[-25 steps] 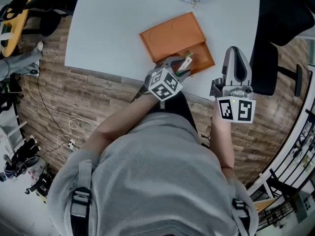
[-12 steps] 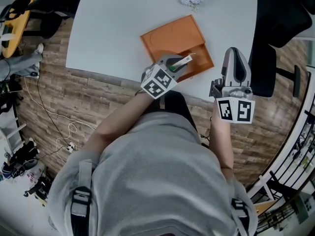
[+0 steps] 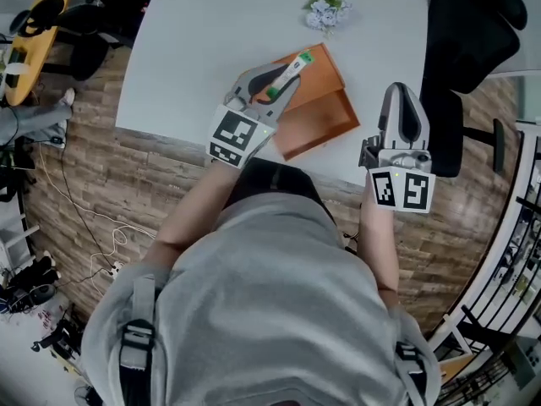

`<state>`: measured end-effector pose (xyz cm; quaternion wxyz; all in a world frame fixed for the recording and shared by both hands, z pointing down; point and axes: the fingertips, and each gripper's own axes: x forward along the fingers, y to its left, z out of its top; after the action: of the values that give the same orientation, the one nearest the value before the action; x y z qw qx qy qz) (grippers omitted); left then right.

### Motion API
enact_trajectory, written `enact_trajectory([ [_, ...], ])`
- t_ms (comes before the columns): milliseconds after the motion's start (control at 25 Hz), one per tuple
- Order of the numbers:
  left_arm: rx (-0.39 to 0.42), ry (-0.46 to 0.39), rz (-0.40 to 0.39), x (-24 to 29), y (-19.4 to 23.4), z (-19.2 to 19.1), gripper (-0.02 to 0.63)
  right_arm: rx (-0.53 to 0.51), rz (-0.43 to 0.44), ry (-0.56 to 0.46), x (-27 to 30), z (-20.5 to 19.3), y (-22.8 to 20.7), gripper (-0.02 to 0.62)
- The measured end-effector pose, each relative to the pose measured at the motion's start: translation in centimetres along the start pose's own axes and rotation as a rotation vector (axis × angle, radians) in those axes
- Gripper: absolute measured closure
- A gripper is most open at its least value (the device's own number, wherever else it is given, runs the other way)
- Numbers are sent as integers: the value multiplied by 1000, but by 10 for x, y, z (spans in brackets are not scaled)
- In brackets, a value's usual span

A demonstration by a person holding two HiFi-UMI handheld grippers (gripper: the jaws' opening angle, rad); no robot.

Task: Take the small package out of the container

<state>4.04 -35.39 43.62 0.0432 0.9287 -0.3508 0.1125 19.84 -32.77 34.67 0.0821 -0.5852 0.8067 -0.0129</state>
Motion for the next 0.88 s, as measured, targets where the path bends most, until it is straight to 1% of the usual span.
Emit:
enact_trajectory([
  [80, 1, -67, 42, -13, 15, 25, 500, -8, 4, -8, 0, 6, 5, 545],
  [200, -19, -153, 97, -31, 32, 55, 500, -18, 6, -13, 1, 13, 11, 545],
  [360, -22, -262, 171, -59, 52, 89, 500, -33, 7, -20, 5, 24, 20, 546],
  [480, -7, -329, 233, -74, 57, 108, 500, -38, 2, -27, 4, 29, 17, 546],
  [640, -3, -373, 264, -85, 53, 120, 500, -39, -4, -28, -2, 31, 12, 546],
  [760, 0, -385, 272, -88, 47, 125, 500, -35, -9, -28, -8, 32, 7, 546],
  [880, -2, -392, 274, -98, 56, 127, 500, -38, -11, -27, -3, 34, 16, 546],
])
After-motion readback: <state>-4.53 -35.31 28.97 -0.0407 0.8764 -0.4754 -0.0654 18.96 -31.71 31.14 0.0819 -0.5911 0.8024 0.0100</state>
